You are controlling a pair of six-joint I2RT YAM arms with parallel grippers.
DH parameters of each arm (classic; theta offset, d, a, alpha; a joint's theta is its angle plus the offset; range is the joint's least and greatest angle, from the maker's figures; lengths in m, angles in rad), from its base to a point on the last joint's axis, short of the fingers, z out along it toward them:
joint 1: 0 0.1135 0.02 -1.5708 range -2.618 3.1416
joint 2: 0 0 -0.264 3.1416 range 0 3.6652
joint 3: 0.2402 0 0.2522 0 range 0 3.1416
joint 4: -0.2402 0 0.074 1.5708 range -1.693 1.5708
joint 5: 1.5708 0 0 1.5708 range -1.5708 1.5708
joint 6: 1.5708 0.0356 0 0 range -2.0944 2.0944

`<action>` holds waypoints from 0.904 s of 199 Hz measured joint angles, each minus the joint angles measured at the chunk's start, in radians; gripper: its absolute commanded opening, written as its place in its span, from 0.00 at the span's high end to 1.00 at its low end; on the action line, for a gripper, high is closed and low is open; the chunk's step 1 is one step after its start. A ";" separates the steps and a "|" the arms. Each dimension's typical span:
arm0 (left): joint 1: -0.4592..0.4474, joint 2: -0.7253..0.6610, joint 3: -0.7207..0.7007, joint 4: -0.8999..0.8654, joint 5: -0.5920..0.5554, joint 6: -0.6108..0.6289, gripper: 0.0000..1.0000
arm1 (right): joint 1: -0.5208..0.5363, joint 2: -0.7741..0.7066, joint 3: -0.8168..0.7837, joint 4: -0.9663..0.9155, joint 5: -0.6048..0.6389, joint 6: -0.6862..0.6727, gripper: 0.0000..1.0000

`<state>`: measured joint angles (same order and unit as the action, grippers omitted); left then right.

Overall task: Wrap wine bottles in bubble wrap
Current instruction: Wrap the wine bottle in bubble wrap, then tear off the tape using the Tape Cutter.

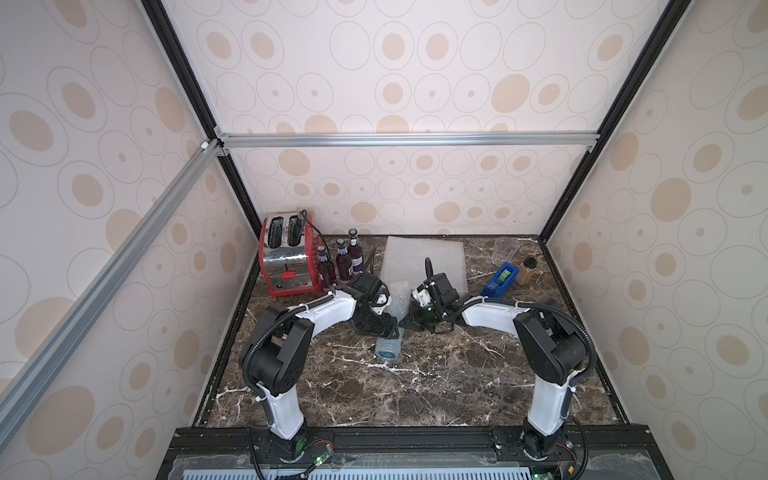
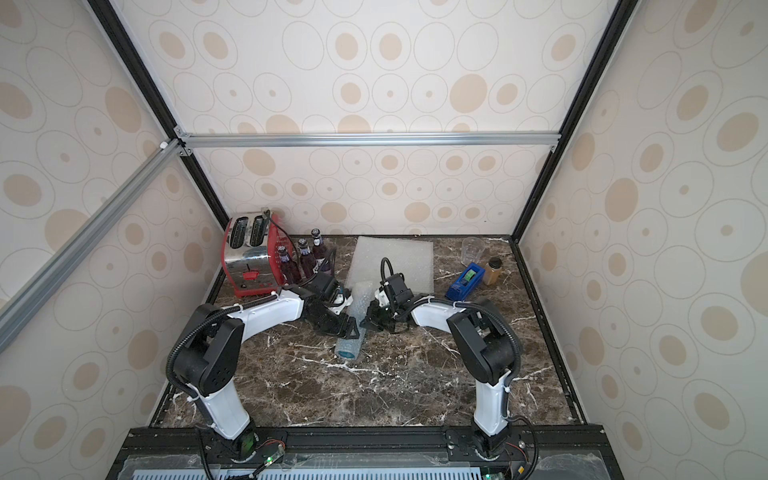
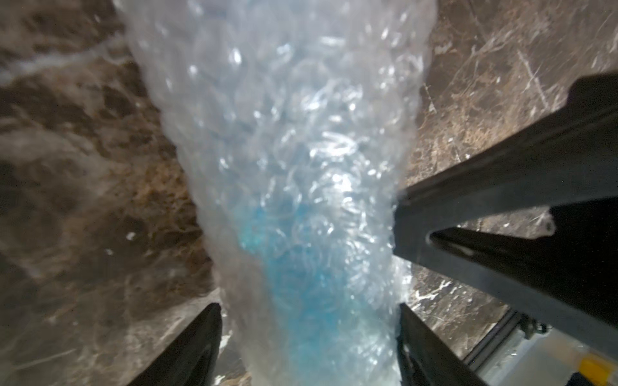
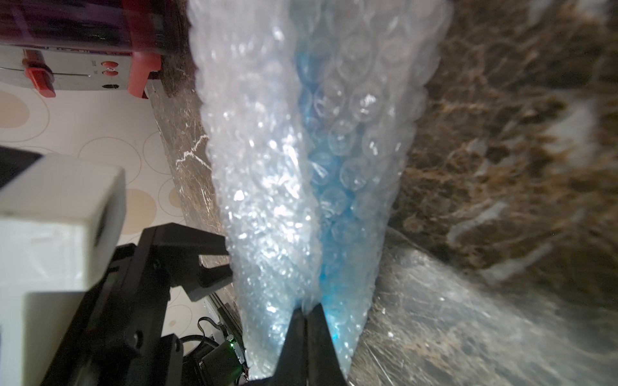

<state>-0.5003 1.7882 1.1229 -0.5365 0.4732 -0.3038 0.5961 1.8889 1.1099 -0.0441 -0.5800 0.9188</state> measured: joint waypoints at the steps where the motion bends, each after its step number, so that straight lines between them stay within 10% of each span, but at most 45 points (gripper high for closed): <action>1: 0.000 0.000 -0.001 0.001 0.000 -0.001 0.30 | 0.000 0.000 0.000 0.000 0.000 0.000 0.94; 94: 0.033 0.003 -0.013 0.022 0.062 0.032 0.45 | -0.083 -0.181 -0.041 -0.120 0.042 -0.046 0.55; 180: 0.040 0.022 0.016 -0.020 0.066 0.110 0.41 | -0.596 -0.587 -0.116 -0.344 0.135 -0.189 0.53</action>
<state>-0.4603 1.8103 1.1385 -0.5564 0.5392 -0.1936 0.0002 1.3022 0.9939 -0.3878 -0.4450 0.7300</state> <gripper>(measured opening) 0.589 0.472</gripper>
